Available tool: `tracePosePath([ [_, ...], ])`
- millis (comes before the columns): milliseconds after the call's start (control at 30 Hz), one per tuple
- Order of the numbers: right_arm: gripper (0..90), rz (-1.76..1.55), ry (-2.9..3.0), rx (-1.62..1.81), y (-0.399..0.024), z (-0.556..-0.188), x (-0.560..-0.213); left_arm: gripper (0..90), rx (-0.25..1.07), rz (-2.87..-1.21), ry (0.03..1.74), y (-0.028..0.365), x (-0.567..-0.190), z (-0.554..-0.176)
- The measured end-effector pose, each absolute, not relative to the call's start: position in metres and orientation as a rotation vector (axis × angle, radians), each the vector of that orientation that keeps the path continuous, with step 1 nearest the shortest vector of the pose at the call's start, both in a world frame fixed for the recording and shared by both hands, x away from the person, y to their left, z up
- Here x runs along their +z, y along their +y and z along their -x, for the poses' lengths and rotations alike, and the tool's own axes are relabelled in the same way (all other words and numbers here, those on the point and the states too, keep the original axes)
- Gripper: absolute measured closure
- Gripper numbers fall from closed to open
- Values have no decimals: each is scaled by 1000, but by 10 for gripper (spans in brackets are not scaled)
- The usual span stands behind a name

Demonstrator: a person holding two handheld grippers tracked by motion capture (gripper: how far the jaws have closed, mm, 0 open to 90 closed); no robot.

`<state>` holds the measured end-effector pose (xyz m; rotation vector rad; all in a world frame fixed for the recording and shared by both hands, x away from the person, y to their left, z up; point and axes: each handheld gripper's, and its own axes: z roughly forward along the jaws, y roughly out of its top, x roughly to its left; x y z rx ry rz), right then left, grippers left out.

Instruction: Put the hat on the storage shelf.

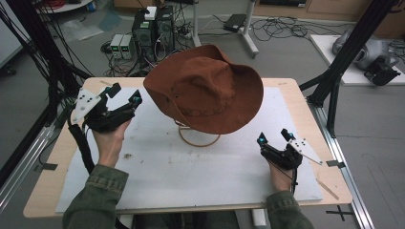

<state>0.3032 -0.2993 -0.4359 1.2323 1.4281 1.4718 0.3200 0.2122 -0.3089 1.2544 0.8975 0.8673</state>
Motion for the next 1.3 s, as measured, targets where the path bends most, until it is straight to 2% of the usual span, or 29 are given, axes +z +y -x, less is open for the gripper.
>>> tracePosePath([
  [233,97,-1235,1434,1471,-298,-302,-436,211,872,-1235,944,226,-321,-311],
  [433,97,-1230,1435,1469,-298,-303,-436,195,940,-1259,981,233,-332,-303],
  [800,97,-1223,1447,1468,-296,-304,-436,193,1018,-1251,1096,252,-380,-284],
  [1300,96,-1226,1458,1450,-291,-305,-438,190,1099,-1234,1183,267,-417,-258],
])
